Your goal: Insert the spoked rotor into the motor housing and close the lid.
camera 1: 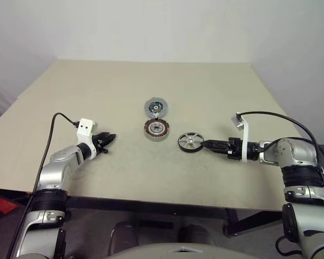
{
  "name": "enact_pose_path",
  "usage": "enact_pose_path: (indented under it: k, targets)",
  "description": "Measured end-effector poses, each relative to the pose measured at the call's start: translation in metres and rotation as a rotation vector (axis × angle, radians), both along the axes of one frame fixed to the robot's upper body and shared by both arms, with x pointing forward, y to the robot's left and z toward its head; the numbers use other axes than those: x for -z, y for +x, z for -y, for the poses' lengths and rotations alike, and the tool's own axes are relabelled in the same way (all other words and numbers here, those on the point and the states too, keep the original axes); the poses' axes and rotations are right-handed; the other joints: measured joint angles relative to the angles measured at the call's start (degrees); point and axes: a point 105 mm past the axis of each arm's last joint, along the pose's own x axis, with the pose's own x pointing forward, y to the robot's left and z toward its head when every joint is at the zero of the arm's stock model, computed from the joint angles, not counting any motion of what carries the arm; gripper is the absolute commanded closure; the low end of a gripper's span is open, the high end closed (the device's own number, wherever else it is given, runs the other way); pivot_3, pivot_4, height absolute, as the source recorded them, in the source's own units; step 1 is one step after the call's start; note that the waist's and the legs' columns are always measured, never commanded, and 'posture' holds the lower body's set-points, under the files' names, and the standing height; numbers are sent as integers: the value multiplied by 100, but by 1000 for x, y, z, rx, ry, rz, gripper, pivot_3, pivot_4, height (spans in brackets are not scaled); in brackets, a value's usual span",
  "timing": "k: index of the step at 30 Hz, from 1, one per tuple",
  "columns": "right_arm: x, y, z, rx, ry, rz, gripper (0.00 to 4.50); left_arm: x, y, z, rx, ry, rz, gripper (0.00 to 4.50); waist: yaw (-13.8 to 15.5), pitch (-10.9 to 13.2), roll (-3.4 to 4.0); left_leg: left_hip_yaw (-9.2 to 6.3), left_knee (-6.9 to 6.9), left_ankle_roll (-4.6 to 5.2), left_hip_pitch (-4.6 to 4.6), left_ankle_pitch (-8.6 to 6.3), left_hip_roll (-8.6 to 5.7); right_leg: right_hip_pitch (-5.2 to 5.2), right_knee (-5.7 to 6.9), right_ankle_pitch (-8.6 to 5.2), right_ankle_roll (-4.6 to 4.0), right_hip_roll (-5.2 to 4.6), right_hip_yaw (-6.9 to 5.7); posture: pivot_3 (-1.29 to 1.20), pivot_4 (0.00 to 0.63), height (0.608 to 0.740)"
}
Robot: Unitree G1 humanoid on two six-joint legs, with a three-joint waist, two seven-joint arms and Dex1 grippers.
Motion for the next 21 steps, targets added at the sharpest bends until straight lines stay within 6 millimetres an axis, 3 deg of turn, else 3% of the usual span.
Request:
enact_pose_path:
  k: [5,7,14,16,21]
  targets:
    - [9,3,-21,-2,9,-12,856,0,0,-1,-1,5,1,2812,-4,0,0,0,-1,-1,-2,0,0,-1,-1,0,0,-1,0,0,0,740]
    - [11,5,-22,8,-3,-11,1223,-1,0,-2,-2,7,1,2812,-4,-1,0,0,-2,-1,-2,0,-1,-1,-3,0,0,-1,0,0,0,740]
    - [20,9,-22,39,-38,-23,3485,-1,-1,-5,-5,17,1,2812,-11,-1,0,0,-4,-2,-1,0,-1,-1,-4,0,1,-1,0,0,0,740]
    - [13,12,-31,20,2,-1,3963,-1,-1,-5,-6,17,0,2812,-31,-2,2,0,-3,-3,6,1,-1,3,-1,0,1,-1,0,0,0,740]
    - [8,24,-29,81,2,-2,3963,0,-2,-5,-7,19,-1,2812,-18,-1,1,-1,-3,-10,21,5,-3,26,-5,2,4,-3,0,0,0,740]
